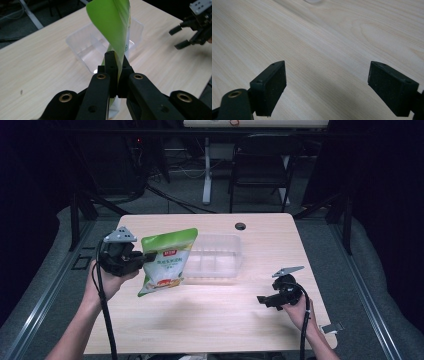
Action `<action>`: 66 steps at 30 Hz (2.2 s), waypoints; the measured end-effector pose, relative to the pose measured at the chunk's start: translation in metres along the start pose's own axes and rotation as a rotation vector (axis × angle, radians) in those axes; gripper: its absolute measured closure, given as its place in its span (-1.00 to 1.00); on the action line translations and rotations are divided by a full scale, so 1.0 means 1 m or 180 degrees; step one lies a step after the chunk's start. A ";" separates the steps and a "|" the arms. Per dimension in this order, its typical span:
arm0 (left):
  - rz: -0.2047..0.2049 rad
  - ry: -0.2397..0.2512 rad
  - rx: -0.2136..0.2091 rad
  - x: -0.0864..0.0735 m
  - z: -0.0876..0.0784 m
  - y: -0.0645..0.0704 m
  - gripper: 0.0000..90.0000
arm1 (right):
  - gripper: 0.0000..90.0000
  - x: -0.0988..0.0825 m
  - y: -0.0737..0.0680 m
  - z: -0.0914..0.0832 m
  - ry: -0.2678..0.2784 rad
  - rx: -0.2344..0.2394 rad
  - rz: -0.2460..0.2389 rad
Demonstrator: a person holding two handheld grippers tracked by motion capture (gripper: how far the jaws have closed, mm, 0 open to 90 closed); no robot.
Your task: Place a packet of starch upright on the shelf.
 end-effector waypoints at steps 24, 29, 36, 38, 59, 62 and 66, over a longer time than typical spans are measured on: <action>-0.0099 0.0124 0.0232 0.044 0.026 -0.037 1.00 | -0.68 0.000 0.001 0.001 0.0010 0.0008 -0.0004; -0.0142 0.0128 0.0250 0.050 0.038 -0.042 1.00 | -0.68 0.000 0.001 0.000 0.0006 0.0003 -0.0005; -0.0255 0.0150 0.0266 0.054 0.052 -0.047 1.00 | -0.68 0.000 0.001 0.000 0.0009 -0.0004 -0.0002; -0.0298 0.0164 0.0269 0.056 0.054 -0.048 1.00 | -0.68 0.000 0.001 0.000 0.0011 -0.0003 -0.0002; -0.0702 0.0391 0.0347 0.059 0.092 -0.055 1.00 | -0.68 0.000 0.001 0.000 0.0025 0.0001 -0.0011; -0.0752 0.0408 0.0374 0.058 0.098 -0.055 1.00 | -0.68 0.001 0.001 0.000 0.0020 0.0009 -0.0013; -0.0822 0.0448 0.0436 0.057 0.107 -0.053 1.00 | -0.68 0.001 0.001 0.000 0.0024 0.0010 -0.0014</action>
Point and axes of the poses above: each handheld gripper's, and its own axes: z roughly forward along the jaws, x roughly out of its top, y roughly to its right, the point moved 3 cm from there along z, roughly forward along the jaws, and after that the axes turned 11 degrees about z, right-handed, at the moved point
